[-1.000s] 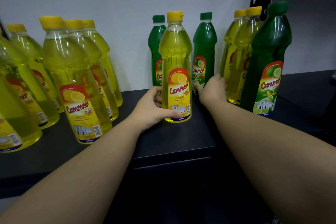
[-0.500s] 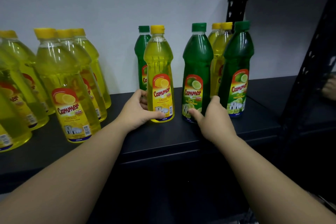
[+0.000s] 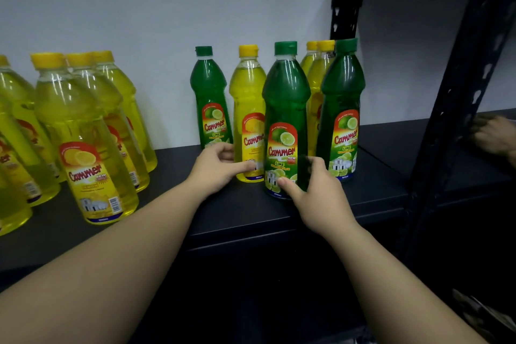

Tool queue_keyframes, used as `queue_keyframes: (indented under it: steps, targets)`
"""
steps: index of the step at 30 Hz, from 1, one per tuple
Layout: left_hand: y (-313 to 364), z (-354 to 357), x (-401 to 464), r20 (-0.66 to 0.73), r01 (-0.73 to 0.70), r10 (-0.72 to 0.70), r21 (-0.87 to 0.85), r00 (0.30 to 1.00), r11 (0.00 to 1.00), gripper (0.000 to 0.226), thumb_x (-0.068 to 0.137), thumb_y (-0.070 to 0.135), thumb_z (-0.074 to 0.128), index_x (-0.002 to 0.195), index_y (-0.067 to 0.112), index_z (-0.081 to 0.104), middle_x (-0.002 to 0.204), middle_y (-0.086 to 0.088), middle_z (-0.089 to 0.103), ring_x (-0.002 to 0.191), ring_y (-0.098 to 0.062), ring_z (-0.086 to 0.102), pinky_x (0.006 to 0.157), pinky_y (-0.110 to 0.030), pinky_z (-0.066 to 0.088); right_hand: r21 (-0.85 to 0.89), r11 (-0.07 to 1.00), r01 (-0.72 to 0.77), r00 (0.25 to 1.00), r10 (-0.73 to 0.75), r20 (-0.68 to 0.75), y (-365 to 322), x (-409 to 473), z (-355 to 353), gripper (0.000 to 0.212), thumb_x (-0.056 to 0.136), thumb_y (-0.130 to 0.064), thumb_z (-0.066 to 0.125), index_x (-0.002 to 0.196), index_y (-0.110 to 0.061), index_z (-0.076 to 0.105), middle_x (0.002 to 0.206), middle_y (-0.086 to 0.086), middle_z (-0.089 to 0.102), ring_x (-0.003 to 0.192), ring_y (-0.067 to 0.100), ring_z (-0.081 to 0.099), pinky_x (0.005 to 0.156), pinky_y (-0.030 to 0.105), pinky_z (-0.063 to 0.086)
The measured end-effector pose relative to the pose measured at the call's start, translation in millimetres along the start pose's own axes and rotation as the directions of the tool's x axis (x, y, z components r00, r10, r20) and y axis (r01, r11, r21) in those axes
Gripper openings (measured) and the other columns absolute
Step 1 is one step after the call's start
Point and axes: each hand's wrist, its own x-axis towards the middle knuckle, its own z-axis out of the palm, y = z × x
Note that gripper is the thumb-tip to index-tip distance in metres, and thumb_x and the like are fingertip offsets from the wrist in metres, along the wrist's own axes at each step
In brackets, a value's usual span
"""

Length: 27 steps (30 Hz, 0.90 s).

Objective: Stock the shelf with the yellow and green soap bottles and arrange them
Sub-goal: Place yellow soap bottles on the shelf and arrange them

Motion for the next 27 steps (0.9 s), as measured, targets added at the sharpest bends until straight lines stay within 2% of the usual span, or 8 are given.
queue_keyframes:
  steps: [4,7,9,12,17,21,24,27]
  targets:
    - [1,22,13,0.064,-0.028,0.028,-0.001,0.998,1.0,0.049,0.081,0.023,0.088,0.125,0.014,0.069,0.107,0.002,0.078,0.097,-0.012,0.076,0.093,-0.033,0.06,0.049,0.999,-0.004,1.0,0.004,0.018,4,4,-2,0.069,0.086,-0.048,0.077,0.141,-0.023,0.044,0.132,-0.005,0.064,0.118,0.014,0.061,0.093,0.031,0.053]
    - [3,25,11,0.097,-0.033,0.024,0.094,0.995,0.995,0.052,0.086,0.032,0.084,0.13,0.019,0.062,0.106,0.003,0.074,0.097,-0.011,0.072,0.086,-0.027,0.057,0.038,0.999,-0.001,1.0,0.0,0.004,5,4,-2,0.07,0.084,-0.05,0.079,0.139,-0.023,0.044,0.131,-0.004,0.065,0.117,0.015,0.061,0.094,0.036,0.055]
    - [6,22,6,0.059,-0.001,-0.006,0.116,0.998,0.993,0.046,0.089,0.034,0.081,0.125,0.02,0.057,0.106,0.001,0.071,0.096,-0.013,0.069,0.082,-0.025,0.054,0.02,1.0,-0.004,1.0,0.004,0.001,5,5,-3,0.07,0.083,-0.052,0.079,0.135,-0.022,0.043,0.131,-0.003,0.064,0.115,0.015,0.061,0.091,0.036,0.055]
    - [10,9,-6,0.051,0.038,-0.04,0.023,0.998,0.999,0.023,0.089,0.02,0.075,0.11,0.022,0.066,0.104,-0.003,0.074,0.102,-0.021,0.07,0.094,-0.036,0.057,0.025,1.0,0.012,0.998,-0.014,0.063,3,6,-3,0.072,0.082,-0.056,0.078,0.136,-0.023,0.044,0.136,-0.003,0.062,0.118,0.013,0.06,0.092,0.036,0.053]
    - [7,-12,-27,0.251,0.074,-0.045,-0.106,0.967,0.992,0.06,0.064,0.014,0.071,0.123,0.017,0.063,0.119,-0.009,0.073,0.117,-0.022,0.068,0.106,-0.039,0.052,0.029,0.998,0.048,0.99,-0.051,0.134,-9,4,15,0.079,0.081,-0.065,0.073,0.146,-0.031,0.044,0.141,-0.005,0.062,0.125,0.013,0.06,0.101,0.048,0.053]
    - [1,-30,-35,0.264,0.062,-0.03,-0.112,0.964,0.992,0.083,0.065,0.012,0.096,0.137,0.014,0.056,0.119,-0.009,0.074,0.11,-0.019,0.073,0.098,-0.036,0.058,-0.104,0.989,0.1,0.99,-0.089,0.113,-17,4,27,0.08,0.087,-0.072,0.061,0.155,-0.037,0.037,0.142,-0.007,0.061,0.127,0.019,0.058,0.101,0.046,0.051]
    - [-2,-36,-41,0.223,-0.006,0.022,-0.072,0.974,0.997,0.075,0.071,0.014,0.093,0.138,0.017,0.058,0.117,-0.007,0.075,0.107,-0.018,0.074,0.09,-0.031,0.06,-0.286,0.95,0.129,0.982,-0.083,0.168,-21,2,30,0.083,0.088,-0.079,0.049,0.159,-0.043,0.025,0.141,-0.002,0.061,0.127,0.027,0.056,0.101,0.043,0.048]
    - [-3,-37,-44,0.205,-0.044,0.051,-0.037,0.977,0.998,0.072,0.075,0.017,0.092,0.139,0.018,0.058,0.118,-0.005,0.074,0.106,-0.016,0.074,0.09,-0.03,0.06,-0.369,0.923,0.112,0.984,-0.052,0.17,-22,-1,34,0.092,0.079,-0.091,0.044,0.155,-0.041,0.03,0.135,-0.001,0.064,0.123,0.026,0.058,0.092,0.041,0.05]
